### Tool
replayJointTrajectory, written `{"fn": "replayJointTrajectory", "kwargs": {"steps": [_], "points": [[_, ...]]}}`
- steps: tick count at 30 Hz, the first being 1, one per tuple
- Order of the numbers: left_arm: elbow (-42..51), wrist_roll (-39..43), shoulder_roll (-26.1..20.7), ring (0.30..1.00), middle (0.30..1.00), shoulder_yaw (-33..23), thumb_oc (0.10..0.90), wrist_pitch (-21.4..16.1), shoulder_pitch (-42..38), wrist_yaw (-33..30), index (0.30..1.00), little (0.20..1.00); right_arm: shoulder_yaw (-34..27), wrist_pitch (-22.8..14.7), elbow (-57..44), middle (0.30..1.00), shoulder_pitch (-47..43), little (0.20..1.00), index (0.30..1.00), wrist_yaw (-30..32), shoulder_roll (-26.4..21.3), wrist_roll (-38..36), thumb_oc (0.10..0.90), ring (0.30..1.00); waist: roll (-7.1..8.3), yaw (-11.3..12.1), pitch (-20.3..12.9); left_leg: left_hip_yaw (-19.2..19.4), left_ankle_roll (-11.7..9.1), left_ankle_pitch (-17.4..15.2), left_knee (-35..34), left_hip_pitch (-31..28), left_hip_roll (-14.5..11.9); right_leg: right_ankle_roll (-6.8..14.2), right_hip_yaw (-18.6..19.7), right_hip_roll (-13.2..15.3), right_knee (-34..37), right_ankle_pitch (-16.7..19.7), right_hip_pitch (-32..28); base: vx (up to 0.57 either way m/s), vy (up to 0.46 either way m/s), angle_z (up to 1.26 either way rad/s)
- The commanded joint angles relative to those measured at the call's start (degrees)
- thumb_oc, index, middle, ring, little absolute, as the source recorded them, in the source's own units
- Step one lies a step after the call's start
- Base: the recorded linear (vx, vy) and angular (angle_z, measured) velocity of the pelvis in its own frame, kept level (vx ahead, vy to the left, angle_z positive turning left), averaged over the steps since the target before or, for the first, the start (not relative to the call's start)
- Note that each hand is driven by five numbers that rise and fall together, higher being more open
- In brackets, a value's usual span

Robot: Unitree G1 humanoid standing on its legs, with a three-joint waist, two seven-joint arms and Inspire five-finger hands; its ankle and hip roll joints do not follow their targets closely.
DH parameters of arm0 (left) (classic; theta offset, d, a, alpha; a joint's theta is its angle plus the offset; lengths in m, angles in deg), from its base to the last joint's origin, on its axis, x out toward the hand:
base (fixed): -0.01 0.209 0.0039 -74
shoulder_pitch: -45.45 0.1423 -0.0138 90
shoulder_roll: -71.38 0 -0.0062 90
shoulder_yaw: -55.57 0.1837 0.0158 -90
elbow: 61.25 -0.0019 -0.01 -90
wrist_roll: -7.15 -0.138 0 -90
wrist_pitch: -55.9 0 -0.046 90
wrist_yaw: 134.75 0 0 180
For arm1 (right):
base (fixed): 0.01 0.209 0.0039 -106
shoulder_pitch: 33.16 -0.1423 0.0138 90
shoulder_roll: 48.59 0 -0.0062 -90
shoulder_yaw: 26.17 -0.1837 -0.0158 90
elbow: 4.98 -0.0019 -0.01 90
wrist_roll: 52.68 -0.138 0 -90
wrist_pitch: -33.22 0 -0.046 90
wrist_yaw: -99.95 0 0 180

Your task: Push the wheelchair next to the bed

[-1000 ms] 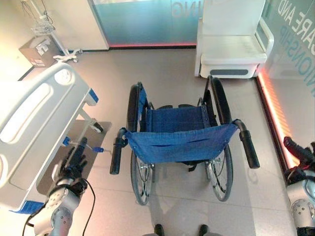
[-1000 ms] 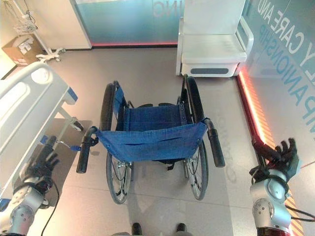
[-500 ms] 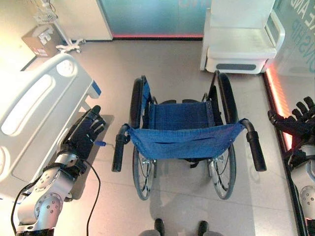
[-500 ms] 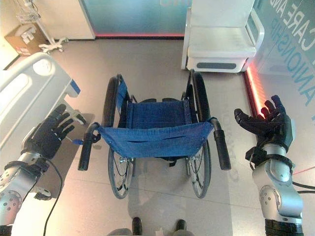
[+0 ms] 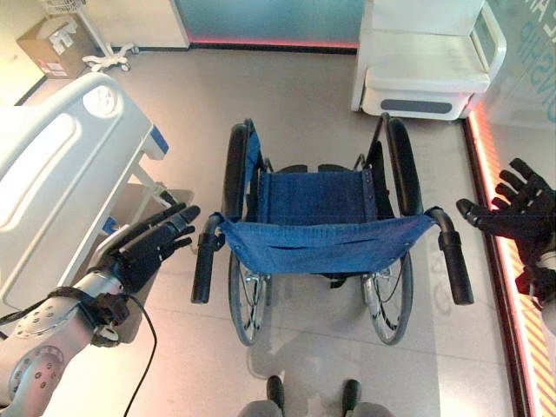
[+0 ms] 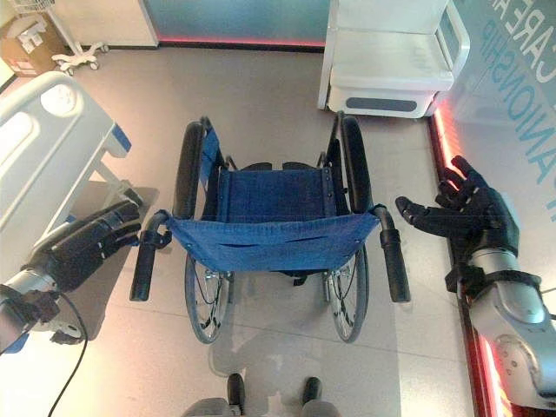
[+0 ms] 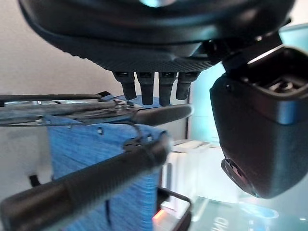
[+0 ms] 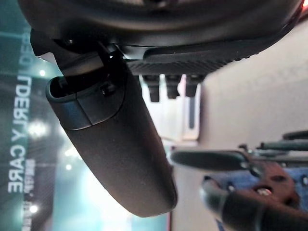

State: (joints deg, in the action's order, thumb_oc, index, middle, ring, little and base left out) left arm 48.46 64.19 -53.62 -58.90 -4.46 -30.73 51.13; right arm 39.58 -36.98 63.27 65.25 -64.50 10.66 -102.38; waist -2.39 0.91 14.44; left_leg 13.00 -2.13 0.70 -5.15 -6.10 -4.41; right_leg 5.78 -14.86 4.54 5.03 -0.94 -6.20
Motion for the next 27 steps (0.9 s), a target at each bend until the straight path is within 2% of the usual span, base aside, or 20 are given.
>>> {"fn": "replayJointTrajectory", "kwargs": {"steps": [1, 7, 14, 16, 17, 19, 23, 27], "points": [[3.29, 4.52, -8.26, 0.9, 0.9, -7.27, 0.8, -6.13, -0.14, 4.5, 0.9, 0.9, -4.19, -4.69, -6.59, 0.9, -2.08, 0.9, 0.9, -1.95, -6.07, -3.79, 0.8, 0.9, 1.76, -1.38, -4.09, 3.67, -1.47, 0.59, 1.03, 1.88, -0.65, 1.56, 0.12, 1.86, -1.19, 2.66, 2.29, 0.0, 0.0, 0.0], [6.25, 4.35, -9.87, 0.9, 0.9, -10.37, 0.8, -8.53, 4.11, 5.52, 0.9, 0.9, -5.33, -4.88, -8.47, 0.9, 1.61, 0.9, 0.9, -0.7, -6.26, -5.37, 0.8, 0.9, 1.75, -1.13, -4.18, 3.95, -1.48, 0.61, 1.01, 2.14, -0.74, 1.54, -0.08, 1.83, -0.83, 2.62, 2.27, 0.0, 0.0, 0.0], [8.19, 7.4, -10.28, 0.9, 0.9, -16.05, 0.8, -10.79, 11.49, 9.35, 0.9, 0.9, -10.54, -4.97, -9.34, 0.9, 7.75, 0.9, 0.9, 0.41, -6.4, -12.79, 0.8, 0.9, 2.03, -1.06, -3.91, 3.94, -1.53, 0.85, 0.99, 2.89, -0.71, 1.65, -0.24, 1.86, -0.7, 2.79, 2.77, -0.01, -0.001, 0.0], [8.88, 9.39, -10.17, 0.9, 0.9, -16.82, 0.8, -10.7, 12.74, 9.71, 0.9, 0.9, -11.52, -5.19, -9.69, 0.9, 9.14, 0.9, 0.9, -0.11, -6.13, -13.76, 0.8, 0.9, 2.05, -1.13, -3.87, 3.96, -1.52, 0.86, 0.91, 2.92, -0.67, 1.76, -0.29, 1.9, -0.65, 2.84, 2.83, -0.02, -0.002, 0.0], [9.61, 11.0, -9.94, 0.9, 0.9, -17.39, 0.8, -9.47, 13.98, 9.92, 0.9, 0.9, -12.23, -5.5, -10.34, 0.9, 10.77, 0.9, 0.9, -0.5, -5.63, -14.34, 0.8, 0.9, 2.09, -1.16, -3.89, 3.95, -1.56, 0.83, 0.88, 2.94, -0.63, 1.92, -0.46, 1.96, -0.64, 2.87, 2.9, 0.0, 0.0, 0.0], [10.61, 9.44, -10.0, 0.9, 0.9, -17.47, 0.8, -8.61, 15.76, 10.31, 0.9, 0.9, -12.77, -4.88, -10.8, 0.9, 12.29, 0.9, 0.9, 0.18, -5.75, -14.64, 0.8, 0.9, 2.1, -1.23, -3.87, 4.05, -1.5, 0.83, 0.85, 2.92, -0.6, 2.06, -0.63, 2.05, -0.62, 2.94, 2.91, 0.0, 0.0, 0.0], [11.56, 8.58, -10.68, 0.9, 0.9, -18.9, 0.8, -6.07, 20.57, 9.84, 0.9, 0.9, -13.8, -2.14, -10.95, 0.9, 16.22, 0.9, 0.9, 1.69, -7.1, -14.08, 0.8, 0.9, 1.74, -1.14, -3.63, 3.95, -1.4, 1.06, 0.86, 3.28, -0.48, 2.13, -0.75, 2.03, -0.5, 3.06, 3.12, 0.0, 0.0, 0.0], [11.8, 10.27, -11.99, 0.9, 0.9, -19.59, 0.8, -6.16, 22.94, 10.1, 0.9, 0.9, -13.33, -0.52, -10.79, 0.9, 17.82, 0.9, 0.9, 1.03, -8.95, -15.26, 0.8, 0.9, 1.51, -1.33, -2.91, 3.92, -1.32, 1.36, 0.77, 3.71, -0.42, 2.12, -0.56, 1.96, -0.4, 3.24, 3.51, -0.03, 0.014, -0.03]]}}
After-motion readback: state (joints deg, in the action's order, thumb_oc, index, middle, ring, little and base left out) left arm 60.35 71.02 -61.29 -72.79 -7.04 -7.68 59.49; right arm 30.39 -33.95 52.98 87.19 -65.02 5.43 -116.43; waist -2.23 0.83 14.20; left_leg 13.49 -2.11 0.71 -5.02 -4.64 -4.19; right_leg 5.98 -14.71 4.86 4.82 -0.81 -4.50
